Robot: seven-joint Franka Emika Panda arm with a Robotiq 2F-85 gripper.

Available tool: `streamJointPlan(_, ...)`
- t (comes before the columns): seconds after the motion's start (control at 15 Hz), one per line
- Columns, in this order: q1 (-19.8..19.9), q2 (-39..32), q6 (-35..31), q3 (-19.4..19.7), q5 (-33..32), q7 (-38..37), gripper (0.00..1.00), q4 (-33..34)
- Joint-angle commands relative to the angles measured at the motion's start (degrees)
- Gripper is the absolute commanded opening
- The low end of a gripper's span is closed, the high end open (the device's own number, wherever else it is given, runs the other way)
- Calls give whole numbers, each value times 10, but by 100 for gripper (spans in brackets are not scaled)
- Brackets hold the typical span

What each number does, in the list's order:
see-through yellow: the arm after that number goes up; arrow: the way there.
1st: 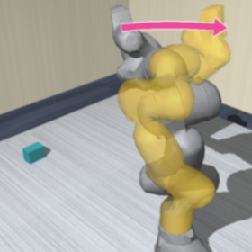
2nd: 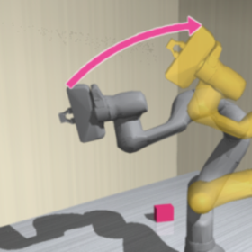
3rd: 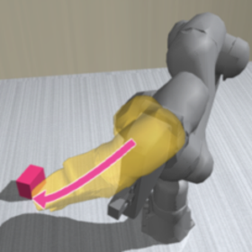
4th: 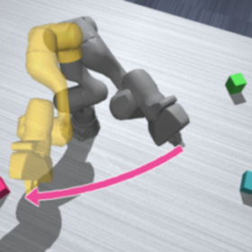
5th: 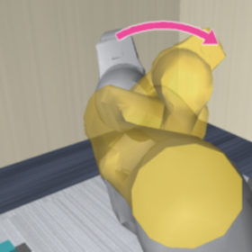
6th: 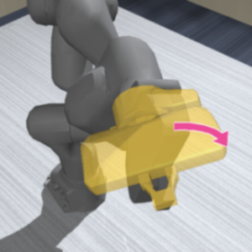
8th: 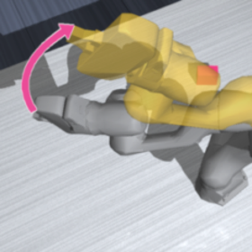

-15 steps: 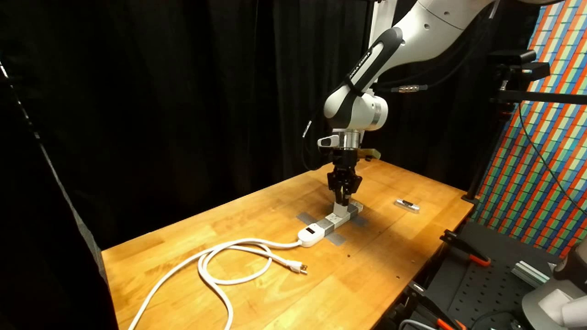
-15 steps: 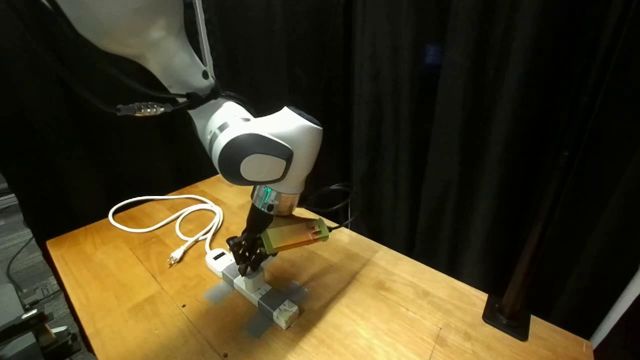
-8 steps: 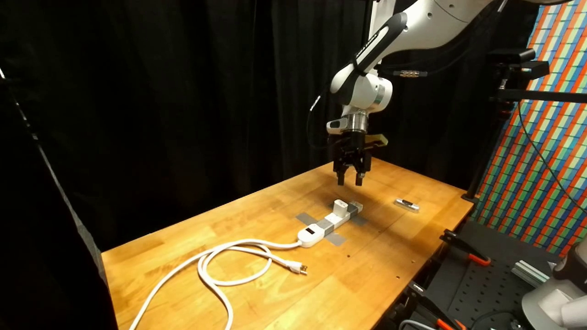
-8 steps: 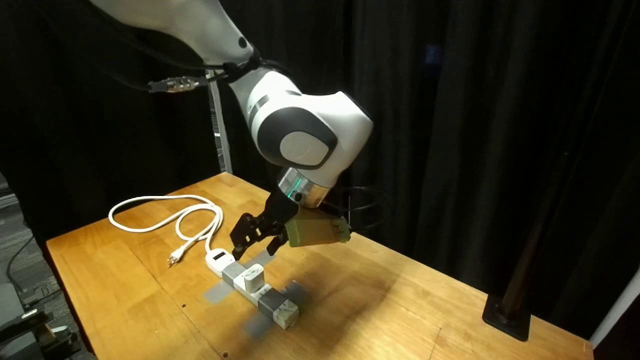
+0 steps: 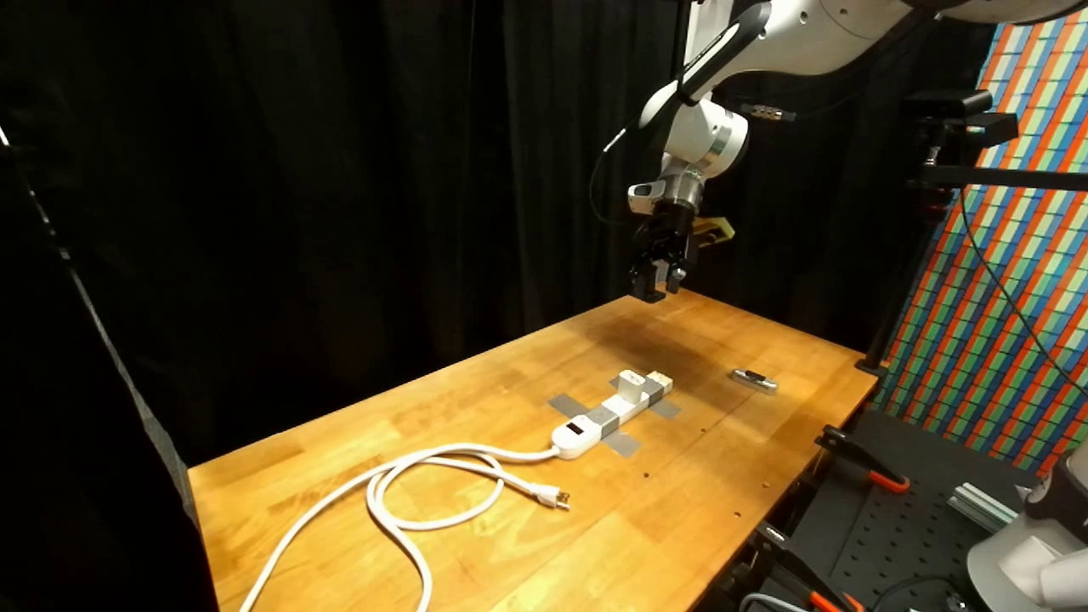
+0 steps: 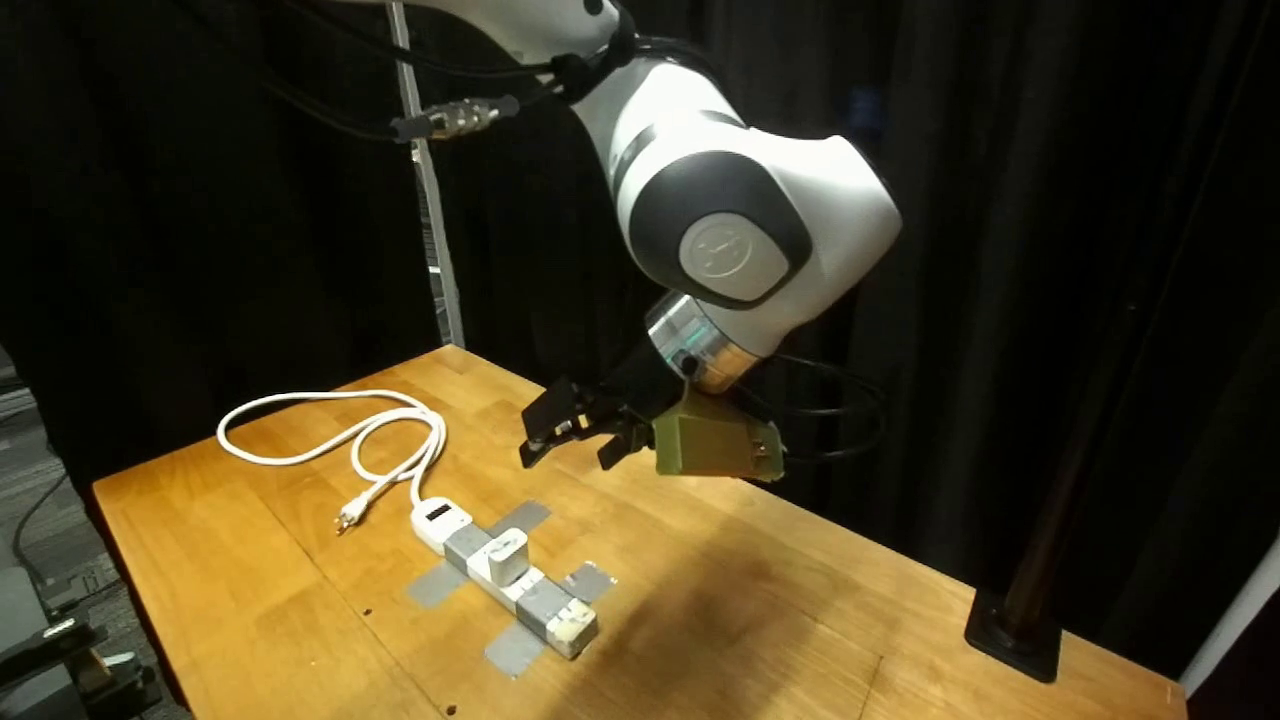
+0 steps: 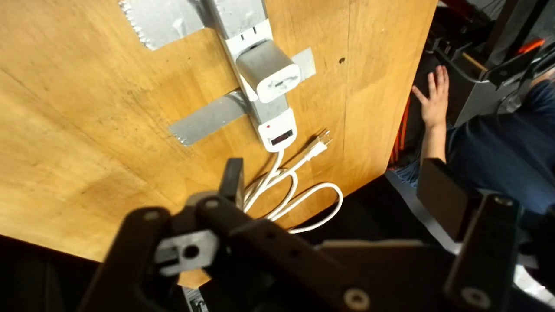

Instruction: Plug the charger head into the adapter

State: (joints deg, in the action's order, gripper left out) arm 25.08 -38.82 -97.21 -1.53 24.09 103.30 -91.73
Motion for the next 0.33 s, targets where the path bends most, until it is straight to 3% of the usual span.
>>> streamJointPlan(0.0,21,-61,133,8,20,-13,100,103)
streamJointPlan(0.07,4,-23,63,16,12,-1,100,40)
streamJointPlan(0.27,16,-49,111,17,14,-1,100,76)
